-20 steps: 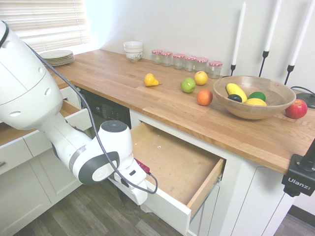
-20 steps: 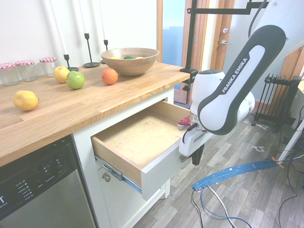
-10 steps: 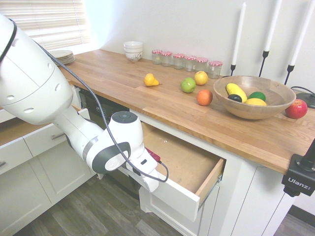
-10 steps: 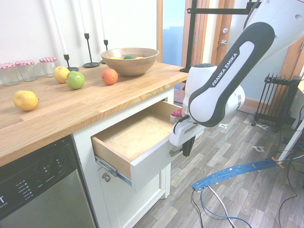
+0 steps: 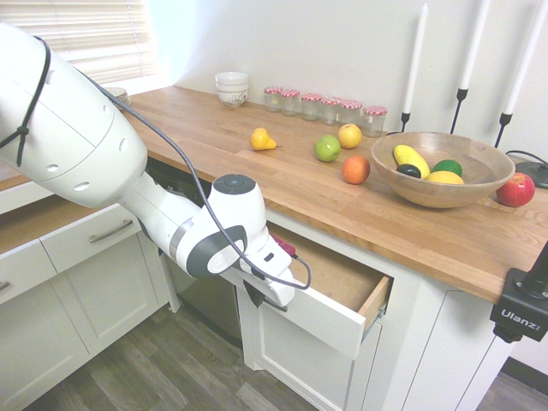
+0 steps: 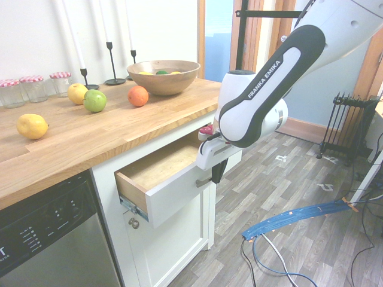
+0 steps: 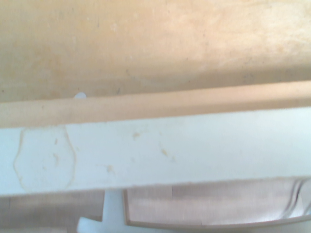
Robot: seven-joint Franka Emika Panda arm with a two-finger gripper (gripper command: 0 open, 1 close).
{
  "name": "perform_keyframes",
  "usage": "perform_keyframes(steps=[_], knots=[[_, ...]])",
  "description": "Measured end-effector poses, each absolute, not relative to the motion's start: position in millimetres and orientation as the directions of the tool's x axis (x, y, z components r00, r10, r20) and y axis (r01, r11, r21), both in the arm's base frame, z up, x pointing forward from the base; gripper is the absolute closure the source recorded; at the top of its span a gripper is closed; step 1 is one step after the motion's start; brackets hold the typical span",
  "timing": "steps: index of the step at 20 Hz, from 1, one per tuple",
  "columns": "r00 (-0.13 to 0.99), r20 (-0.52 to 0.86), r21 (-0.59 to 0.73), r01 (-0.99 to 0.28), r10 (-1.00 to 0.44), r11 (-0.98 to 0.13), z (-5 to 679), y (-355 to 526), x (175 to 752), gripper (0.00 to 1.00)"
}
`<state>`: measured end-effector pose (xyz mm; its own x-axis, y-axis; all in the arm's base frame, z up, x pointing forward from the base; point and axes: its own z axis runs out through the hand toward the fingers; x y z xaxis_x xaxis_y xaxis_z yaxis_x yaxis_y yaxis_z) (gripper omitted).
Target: Close the drawer
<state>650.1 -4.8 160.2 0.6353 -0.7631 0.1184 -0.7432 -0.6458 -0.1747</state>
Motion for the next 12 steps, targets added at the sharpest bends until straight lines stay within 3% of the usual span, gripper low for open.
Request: perform_keyframes(steps=[12], knots=[[0.593, 0.212, -0.268, -0.729, -0.776, -0.63, 167, -14, 696, 1.0]])
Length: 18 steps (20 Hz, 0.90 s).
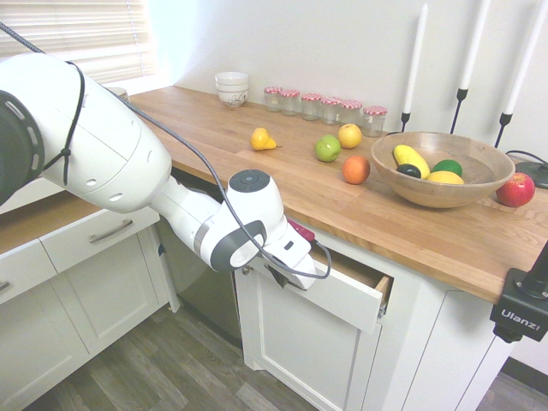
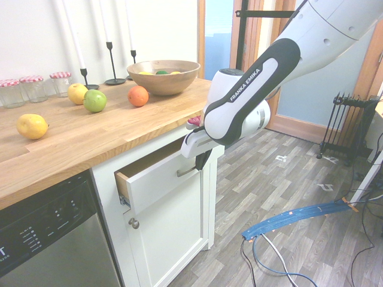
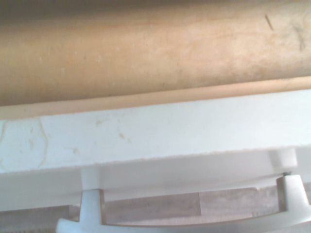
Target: Close the drawer
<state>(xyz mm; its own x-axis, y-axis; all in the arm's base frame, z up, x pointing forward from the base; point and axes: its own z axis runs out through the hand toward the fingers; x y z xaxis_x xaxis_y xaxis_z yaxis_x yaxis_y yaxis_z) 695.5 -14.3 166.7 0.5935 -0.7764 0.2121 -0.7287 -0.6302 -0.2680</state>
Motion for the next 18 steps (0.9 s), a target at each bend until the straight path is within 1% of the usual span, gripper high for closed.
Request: perform_keyframes(steps=[18], knots=[[0.57, 0.27, -0.306, -0.714, -0.776, -0.63, 162, -10, 742, 1.0]])
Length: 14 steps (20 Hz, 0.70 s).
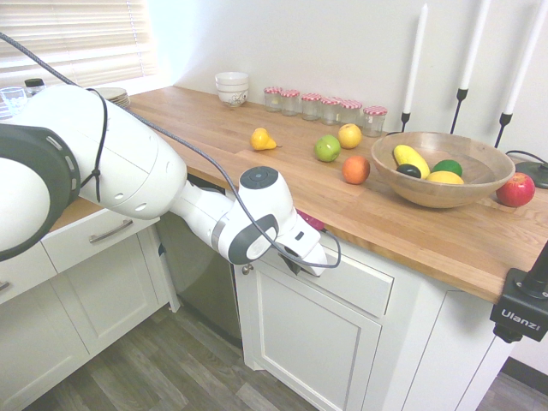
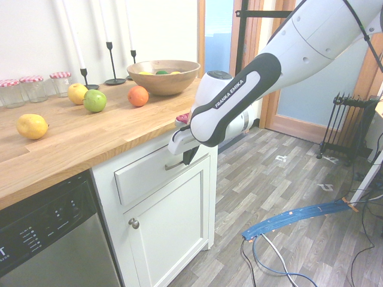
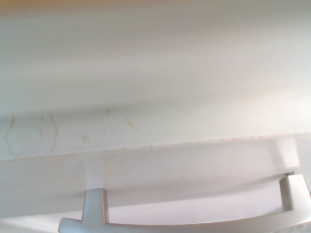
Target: Close the drawer
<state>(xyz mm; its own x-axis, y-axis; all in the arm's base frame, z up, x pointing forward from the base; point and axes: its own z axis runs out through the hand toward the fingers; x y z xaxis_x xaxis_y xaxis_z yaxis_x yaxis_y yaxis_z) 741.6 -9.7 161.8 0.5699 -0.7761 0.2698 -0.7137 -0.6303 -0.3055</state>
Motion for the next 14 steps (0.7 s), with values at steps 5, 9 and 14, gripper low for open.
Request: perform_keyframes(steps=[5, 9, 14], knots=[[0.582, 0.246, -0.278, -0.723, -0.775, -0.632, 149, -8, 738, 1.0], [0.614, 0.134, -0.166, -0.76, -0.778, -0.628, 125, -7, 711, 1.0], [0.616, 0.069, -0.09, -0.78, -0.785, -0.619, 132, -16, 661, 1.0]])
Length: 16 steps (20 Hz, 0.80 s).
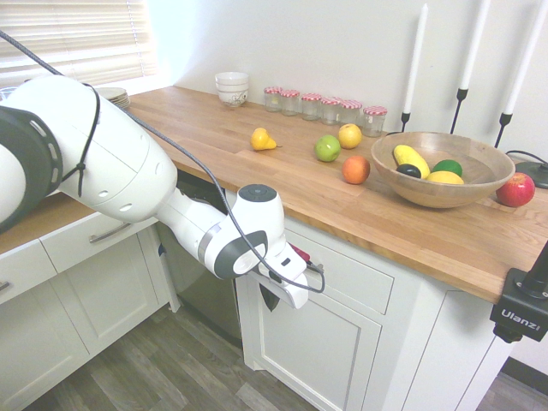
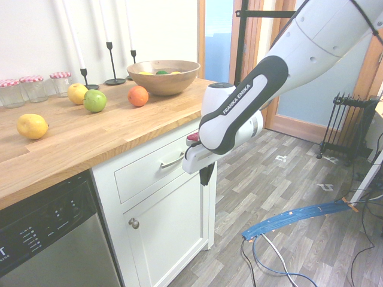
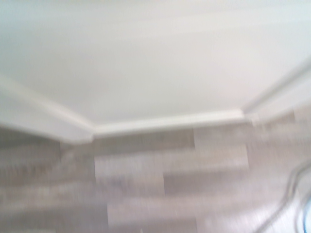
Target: Close the drawer
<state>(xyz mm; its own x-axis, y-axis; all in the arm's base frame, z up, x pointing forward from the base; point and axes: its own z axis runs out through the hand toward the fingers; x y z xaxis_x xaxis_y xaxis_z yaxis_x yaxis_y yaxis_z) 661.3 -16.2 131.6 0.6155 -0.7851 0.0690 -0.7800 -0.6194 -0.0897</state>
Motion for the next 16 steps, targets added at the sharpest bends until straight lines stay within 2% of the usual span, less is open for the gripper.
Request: perform_keyframes(steps=[10, 11, 16], knots=[[0.63, 0.041, -0.087, -0.771, -0.775, -0.631, 244, -50, 551, 1.0], [0.632, 0.04, -0.087, -0.769, -0.774, -0.633, 249, -50, 540, 0.0], [0.641, 0.042, -0.089, -0.762, -0.767, -0.642, 260, -48, 523, 0.0]])
